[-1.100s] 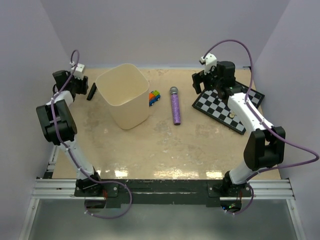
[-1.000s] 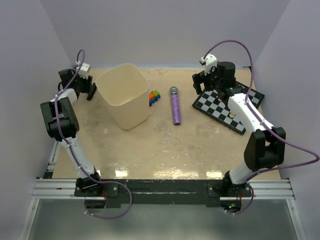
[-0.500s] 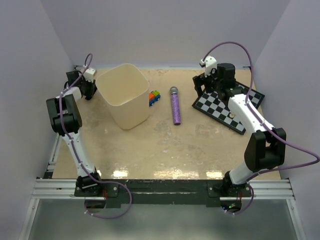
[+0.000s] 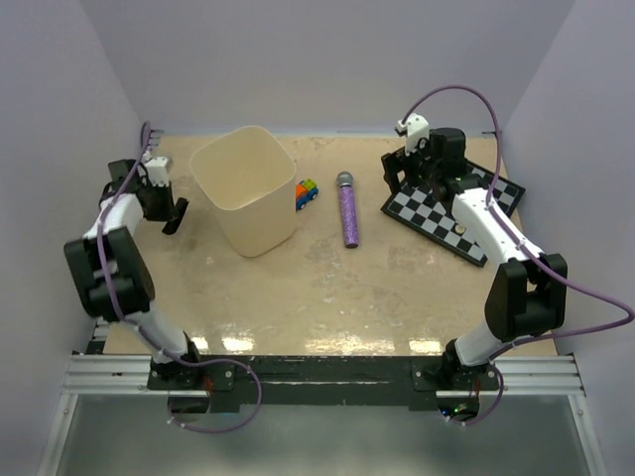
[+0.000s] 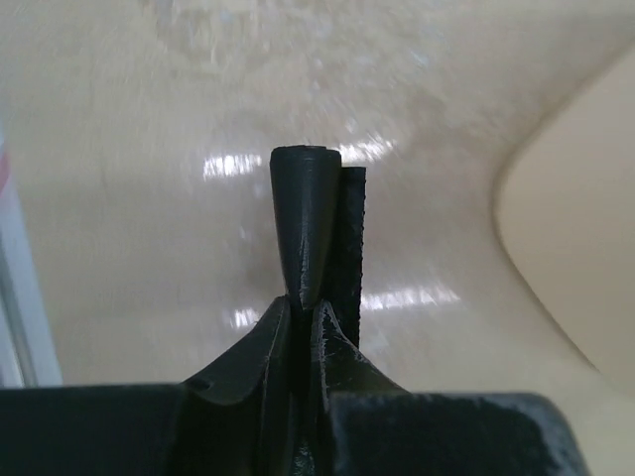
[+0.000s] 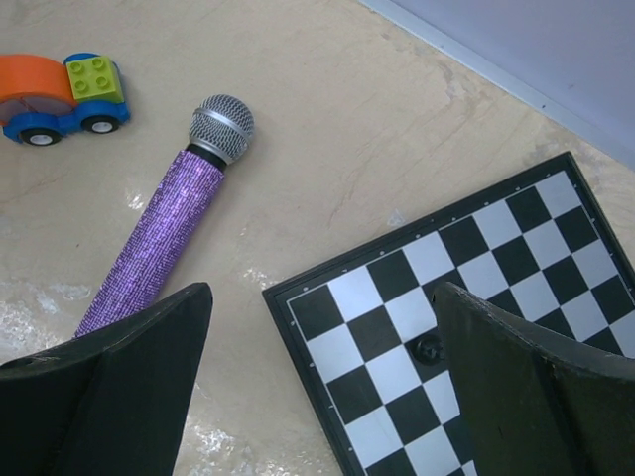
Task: Put the trash bags into the trash bin
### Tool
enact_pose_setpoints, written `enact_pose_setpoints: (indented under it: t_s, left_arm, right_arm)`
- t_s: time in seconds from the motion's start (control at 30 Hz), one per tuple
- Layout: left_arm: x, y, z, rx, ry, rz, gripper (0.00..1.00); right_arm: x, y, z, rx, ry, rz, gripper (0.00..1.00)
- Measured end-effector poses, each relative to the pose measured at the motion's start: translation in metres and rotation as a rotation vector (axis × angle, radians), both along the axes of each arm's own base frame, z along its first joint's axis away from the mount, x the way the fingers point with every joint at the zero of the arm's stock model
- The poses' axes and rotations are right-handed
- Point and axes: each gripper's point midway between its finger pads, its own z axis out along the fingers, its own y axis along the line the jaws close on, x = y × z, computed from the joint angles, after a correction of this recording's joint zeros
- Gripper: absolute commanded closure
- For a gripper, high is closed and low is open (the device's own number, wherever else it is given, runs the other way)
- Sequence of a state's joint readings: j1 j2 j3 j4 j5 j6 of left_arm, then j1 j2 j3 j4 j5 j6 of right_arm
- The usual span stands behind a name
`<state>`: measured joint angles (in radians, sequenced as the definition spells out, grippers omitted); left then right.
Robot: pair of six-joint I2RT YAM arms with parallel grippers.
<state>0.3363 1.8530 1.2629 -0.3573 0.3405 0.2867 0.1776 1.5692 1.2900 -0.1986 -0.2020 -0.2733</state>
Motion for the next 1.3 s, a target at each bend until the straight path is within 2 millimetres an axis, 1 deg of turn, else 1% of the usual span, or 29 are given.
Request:
enact_pose_setpoints:
  t_s: [0.07, 0.13, 0.2, 0.23, 0.3, 0.33, 0.37, 0.4, 0.43, 0.47, 0.5, 0.53, 0.57, 0.63, 0.7, 0.83, 0.87, 0.9, 0.93, 0.97, 1.0, 1.07, 1.13, 1.2, 1.23, 1.3]
  left_arm:
    - [-0.038, -0.01, 0.039, -0.028, -0.029, 0.052, 1.0]
    - [-0.061, -0.023, 0.085, -0.039, -0.119, 0.071, 1.0]
    - [-0.086, -0.043, 0.146, -0.046, -0.283, 0.053, 1.0]
    - [-0.096, -0.052, 0.171, -0.05, -0.36, 0.034, 1.0]
    - [-0.123, -0.078, 0.229, -0.053, -0.545, -0.051, 1.0]
    - [-0.136, -0.092, 0.249, -0.058, -0.614, -0.109, 1.0]
    - [-0.149, -0.106, 0.265, -0.065, -0.67, -0.168, 1.0]
    - [-0.165, -0.124, 0.279, -0.074, -0.727, -0.256, 1.0]
    - [-0.179, -0.141, 0.287, -0.088, -0.76, -0.349, 1.0]
    - [-0.19, -0.155, 0.288, -0.107, -0.769, -0.429, 1.0]
    - [-0.199, -0.167, 0.285, -0.135, -0.765, -0.499, 1.0]
    - [-0.206, -0.179, 0.277, -0.176, -0.749, -0.575, 1.0]
    - [-0.21, -0.187, 0.267, -0.217, -0.724, -0.619, 1.0]
    - [-0.217, -0.207, 0.237, -0.333, -0.632, -0.698, 1.0]
    - [-0.223, -0.232, 0.213, -0.441, -0.533, -0.777, 1.0]
    - [-0.239, -0.289, 0.176, -0.574, -0.341, -0.911, 1.0]
    - [-0.242, -0.303, 0.166, -0.593, -0.297, -0.925, 1.0]
    - [-0.236, -0.314, 0.151, -0.59, -0.259, -0.895, 1.0]
    - [-0.243, -0.325, 0.147, -0.598, -0.235, -0.925, 1.0]
    - [-0.244, -0.338, 0.134, -0.587, -0.215, -0.918, 1.0]
    - [-0.246, -0.35, 0.122, -0.58, -0.196, -0.906, 1.0]
    - [-0.246, -0.366, 0.097, -0.566, -0.149, -0.845, 1.0]
    - [-0.235, -0.376, 0.069, -0.548, -0.083, -0.721, 1.0]
    - [-0.216, -0.378, 0.041, -0.526, -0.022, -0.56, 1.0]
    - [-0.205, -0.376, 0.022, -0.511, 0.02, -0.45, 1.0]
    - [-0.193, -0.37, -0.008, -0.485, 0.094, -0.281, 1.0]
  right_arm:
    - [-0.003, 0.002, -0.005, 0.007, 0.013, 0.007, 0.02]
    - [-0.006, 0.004, -0.01, 0.02, 0.028, 0.014, 0.02]
    - [-0.009, 0.005, -0.016, 0.032, 0.047, 0.01, 0.02]
    - [-0.01, 0.005, -0.019, 0.039, 0.057, 0.007, 0.02]
    - [-0.013, 0.006, -0.022, 0.053, 0.069, 0.006, 0.02]
    - [-0.015, 0.007, -0.021, 0.061, 0.072, 0.008, 0.02]
    - [-0.016, 0.008, -0.021, 0.067, 0.074, 0.01, 0.02]
    - [-0.019, 0.009, -0.019, 0.073, 0.075, 0.011, 0.02]
    - [-0.021, 0.008, -0.017, 0.075, 0.075, 0.01, 0.02]
    - [-0.023, 0.008, -0.015, 0.077, 0.072, 0.011, 0.02]
    - [-0.025, 0.008, -0.011, 0.08, 0.067, 0.01, 0.02]
    - [-0.028, 0.008, -0.008, 0.083, 0.062, 0.009, 0.02]
    - [-0.029, 0.008, -0.005, 0.087, 0.056, 0.01, 0.02]
    - [-0.033, 0.008, -0.001, 0.097, 0.052, 0.007, 0.02]
    - [-0.037, 0.008, 0.0, 0.107, 0.055, 0.008, 0.02]
    - [-0.046, 0.01, -0.008, 0.128, 0.089, 0.009, 0.02]
    - [-0.048, 0.01, -0.012, 0.132, 0.1, 0.006, 0.02]
    - [-0.049, 0.011, -0.014, 0.136, 0.11, 0.003, 0.03]
    - [-0.051, 0.011, -0.018, 0.142, 0.122, -0.003, 0.03]
    - [-0.054, 0.011, -0.023, 0.153, 0.142, -0.013, 0.03]
    - [-0.054, 0.011, -0.024, 0.155, 0.147, -0.015, 0.03]
    - [-0.058, 0.012, -0.031, 0.181, 0.178, -0.033, 0.04]
    - [-0.064, 0.014, -0.038, 0.213, 0.216, -0.047, 0.05]
    - [-0.072, 0.018, -0.048, 0.249, 0.265, -0.057, 0.06]
    - [-0.078, 0.02, -0.055, 0.272, 0.302, -0.064, 0.07]
    - [-0.09, 0.025, -0.068, 0.308, 0.366, -0.073, 0.12]
